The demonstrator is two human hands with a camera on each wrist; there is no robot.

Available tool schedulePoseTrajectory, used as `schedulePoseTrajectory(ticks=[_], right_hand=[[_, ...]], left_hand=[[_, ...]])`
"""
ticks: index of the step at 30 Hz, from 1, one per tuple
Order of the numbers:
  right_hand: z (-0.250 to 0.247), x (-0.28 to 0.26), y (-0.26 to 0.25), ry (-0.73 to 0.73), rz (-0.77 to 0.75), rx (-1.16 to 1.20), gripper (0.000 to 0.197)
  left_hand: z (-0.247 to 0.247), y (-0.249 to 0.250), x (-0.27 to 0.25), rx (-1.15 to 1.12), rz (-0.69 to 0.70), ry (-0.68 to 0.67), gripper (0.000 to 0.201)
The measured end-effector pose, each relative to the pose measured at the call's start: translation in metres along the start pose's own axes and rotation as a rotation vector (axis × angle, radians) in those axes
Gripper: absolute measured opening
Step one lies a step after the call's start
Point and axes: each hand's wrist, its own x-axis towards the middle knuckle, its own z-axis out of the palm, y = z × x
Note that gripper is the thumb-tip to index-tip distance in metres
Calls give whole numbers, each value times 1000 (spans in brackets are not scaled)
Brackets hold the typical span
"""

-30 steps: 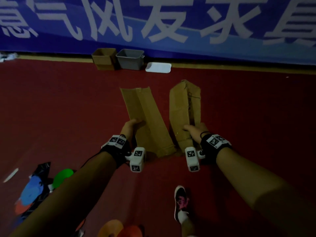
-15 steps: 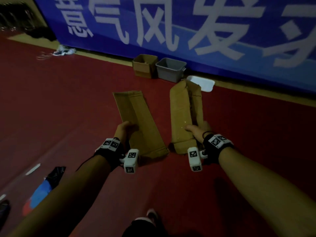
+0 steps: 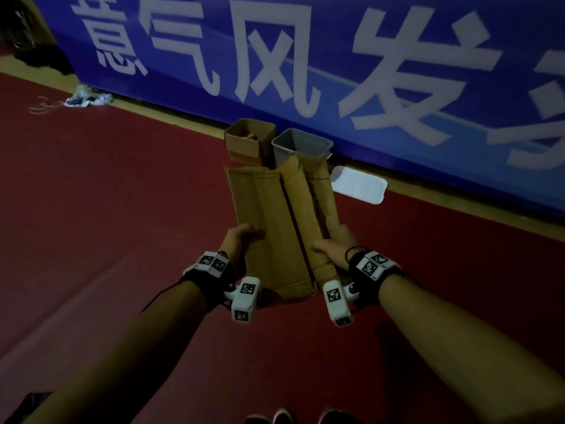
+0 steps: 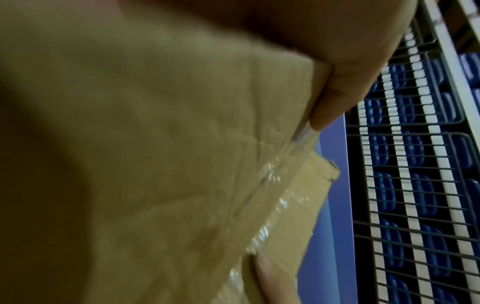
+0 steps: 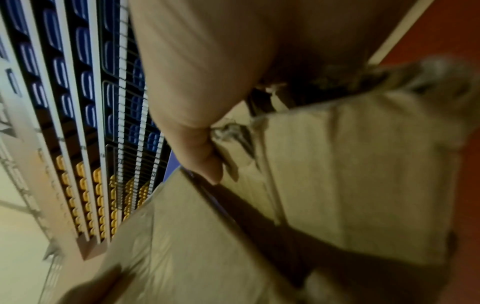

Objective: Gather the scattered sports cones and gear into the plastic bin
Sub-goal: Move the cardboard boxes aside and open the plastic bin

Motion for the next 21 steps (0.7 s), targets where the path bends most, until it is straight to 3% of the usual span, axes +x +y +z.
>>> schedulePoseTrajectory(ticks=[5,8,12,18,21], right_hand=[[16,136,-49,-34,18,33,111],[30,234,-67,-85,20,38,112],[39,324,-111,-132,0,15,113],[56,503,-229,-268,-58,-16,117],[81,587,-267,-264,-66,-20,121]], left_hand=[[17,61,114,2,49,43,29],[18,93,193,-27,127,135,27],[20,133,284,-47,163,205,27],[23,247,422,-81,208,334,28],[13,289,483,-157,257,383,29]])
